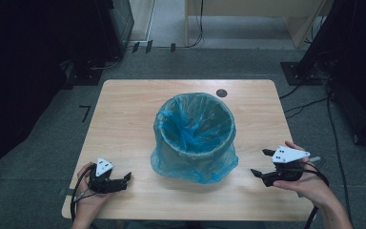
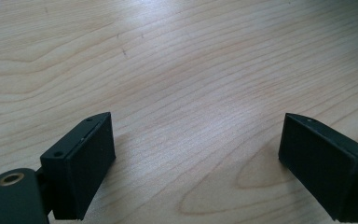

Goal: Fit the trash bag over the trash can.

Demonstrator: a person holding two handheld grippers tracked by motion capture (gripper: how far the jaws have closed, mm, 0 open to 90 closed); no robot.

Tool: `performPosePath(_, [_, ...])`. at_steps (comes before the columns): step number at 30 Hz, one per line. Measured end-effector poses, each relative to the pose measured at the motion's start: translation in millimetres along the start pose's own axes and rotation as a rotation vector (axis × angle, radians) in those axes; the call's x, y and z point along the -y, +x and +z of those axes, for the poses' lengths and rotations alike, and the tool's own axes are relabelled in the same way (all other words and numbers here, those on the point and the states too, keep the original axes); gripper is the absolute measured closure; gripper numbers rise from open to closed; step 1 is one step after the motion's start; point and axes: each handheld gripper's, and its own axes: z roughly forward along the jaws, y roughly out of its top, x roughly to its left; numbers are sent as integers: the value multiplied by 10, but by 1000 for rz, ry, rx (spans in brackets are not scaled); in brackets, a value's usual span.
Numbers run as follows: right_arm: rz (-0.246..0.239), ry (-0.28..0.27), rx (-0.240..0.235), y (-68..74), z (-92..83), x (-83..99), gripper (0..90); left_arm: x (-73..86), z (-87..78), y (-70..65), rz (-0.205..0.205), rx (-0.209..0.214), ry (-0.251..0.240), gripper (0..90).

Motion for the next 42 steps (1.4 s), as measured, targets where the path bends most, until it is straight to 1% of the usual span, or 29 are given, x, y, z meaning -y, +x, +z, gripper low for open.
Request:
performPosePath(3, [61,11,47,-38,22,91,168,0,0,0,0,0,0,97])
performPosePath(6, [137,20,108,-89,47,185,171,0,0,0,0,0,0,97])
performPosePath(9, [213,35,154,-137,71,292,175,0,0,0,0,0,0,97])
performPosePath(11, [240,46,162,-143,83,349,175,0,0,0,0,0,0,97])
performPosePath(14, [262,58,184,-144,93,439,175,0,0,0,1,0,0,97])
performPosePath(17, [308,58,231,-136,86,521,175,0,0,0,0,0,1,97])
performPosePath(19, [329,58,251,-134,78,570,175,0,-1,1,1,0,1,97])
performPosePath(24, [359,69,282,-106,66,677,175,0,-1,1,1,0,1,97])
performPosePath(27, [359,77,313,-80,40,729,175,0,0,1,1,0,0,97])
performPosePath(30, [370,78,331,-50,3,796,175,0,0,0,1,0,1,97])
performPosePath(32, [386,69,331,-37,-23,830,175,0,0,0,1,0,0,97])
performPosePath(36, [401,60,344,-10,-81,892,174,0,0,1,1,0,0,97])
performPosePath(39, [419,39,348,33,-110,942,172,0,0,1,1,0,0,97])
performPosePath(40, [432,41,344,43,-120,951,171,0,0,1,1,0,0,97])
performPosePath(42, [436,42,354,69,-137,962,171,0,0,0,1,0,1,97])
